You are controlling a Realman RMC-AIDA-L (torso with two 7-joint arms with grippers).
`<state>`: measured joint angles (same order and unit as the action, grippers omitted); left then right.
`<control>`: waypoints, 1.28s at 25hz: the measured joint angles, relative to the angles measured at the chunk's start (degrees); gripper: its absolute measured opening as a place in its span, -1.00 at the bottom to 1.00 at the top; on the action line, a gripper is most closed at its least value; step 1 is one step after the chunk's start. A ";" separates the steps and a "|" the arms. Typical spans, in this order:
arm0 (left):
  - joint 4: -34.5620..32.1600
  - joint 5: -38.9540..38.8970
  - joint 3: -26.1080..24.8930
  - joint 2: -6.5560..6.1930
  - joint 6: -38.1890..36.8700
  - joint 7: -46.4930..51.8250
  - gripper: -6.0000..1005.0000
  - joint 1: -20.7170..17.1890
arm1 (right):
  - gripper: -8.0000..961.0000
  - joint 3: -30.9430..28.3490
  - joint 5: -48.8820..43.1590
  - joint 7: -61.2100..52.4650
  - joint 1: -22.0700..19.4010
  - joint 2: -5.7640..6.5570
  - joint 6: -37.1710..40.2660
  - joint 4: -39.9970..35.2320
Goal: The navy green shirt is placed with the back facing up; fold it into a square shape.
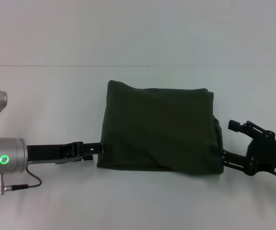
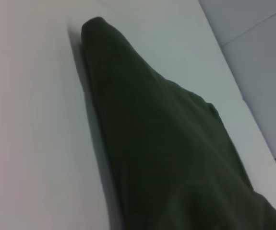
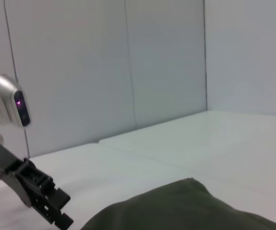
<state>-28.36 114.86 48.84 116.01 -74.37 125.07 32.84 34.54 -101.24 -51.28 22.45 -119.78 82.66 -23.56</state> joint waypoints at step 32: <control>-0.24 0.90 5.68 3.07 8.24 0.90 0.45 1.72 | 0.93 -0.92 -0.17 0.23 -0.78 -0.10 0.54 0.66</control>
<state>-28.59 115.75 54.52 119.08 -66.13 125.97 34.56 33.62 -101.41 -51.05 21.67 -119.87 83.20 -22.90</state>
